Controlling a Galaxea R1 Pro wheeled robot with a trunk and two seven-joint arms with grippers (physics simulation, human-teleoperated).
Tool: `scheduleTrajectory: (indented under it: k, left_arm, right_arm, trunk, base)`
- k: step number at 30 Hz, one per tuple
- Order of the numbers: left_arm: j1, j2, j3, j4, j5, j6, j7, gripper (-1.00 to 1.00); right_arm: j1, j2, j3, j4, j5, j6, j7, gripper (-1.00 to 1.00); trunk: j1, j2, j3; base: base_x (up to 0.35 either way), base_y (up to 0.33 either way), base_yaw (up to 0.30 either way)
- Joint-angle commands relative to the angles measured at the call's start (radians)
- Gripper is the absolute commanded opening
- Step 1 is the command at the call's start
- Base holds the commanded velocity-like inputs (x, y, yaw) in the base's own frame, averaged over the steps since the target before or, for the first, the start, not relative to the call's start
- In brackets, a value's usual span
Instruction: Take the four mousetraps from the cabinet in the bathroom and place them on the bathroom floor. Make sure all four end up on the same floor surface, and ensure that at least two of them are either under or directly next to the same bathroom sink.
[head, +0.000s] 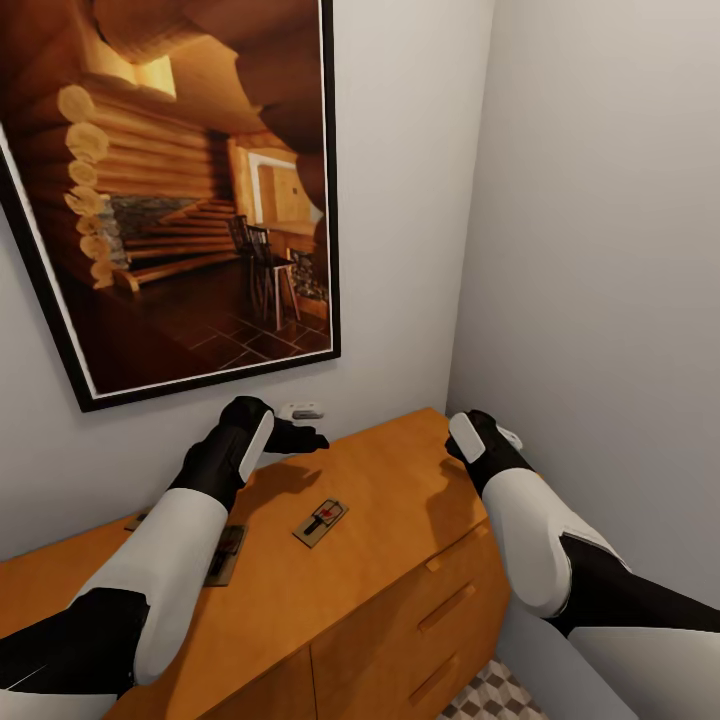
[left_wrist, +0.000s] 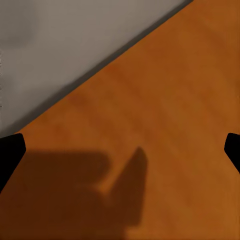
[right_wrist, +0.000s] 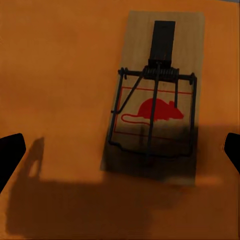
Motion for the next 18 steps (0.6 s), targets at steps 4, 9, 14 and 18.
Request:
scheduleTrajectory:
  k: [4,9,14,18]
  left_arm:
    - [-0.001,0.000,-0.001,-0.001,0.004,0.004,0.002,1.00]
    - [-0.001,0.001,-0.001,-0.001,0.004,0.004,0.002,1.00]
    - [-0.001,0.001,-0.001,-0.001,0.004,0.004,0.003,1.00]
    - [-0.001,0.001,-0.001,-0.001,0.004,0.004,0.004,1.00]
  right_arm:
    - [-0.001,-0.017,-0.001,0.028,-0.006,-0.010,0.004,1.00]
    - [-0.001,-0.032,-0.002,0.050,-0.007,-0.035,0.014,1.00]
    - [-0.001,-0.037,-0.001,0.059,-0.008,-0.046,0.022,1.00]
    - [-0.001,-0.039,-0.001,0.064,-0.007,-0.049,0.025,1.00]
  trunk:
    - [0.000,-0.001,-0.001]
    - [0.000,-0.001,-0.001]
    - [0.000,-0.001,-0.001]
    - [0.000,-0.001,-0.001]
  base:
    - [0.000,0.000,0.000]
    - [0.000,0.000,0.000]
    - [0.000,0.000,0.000]
    - [0.000,0.000,0.000]
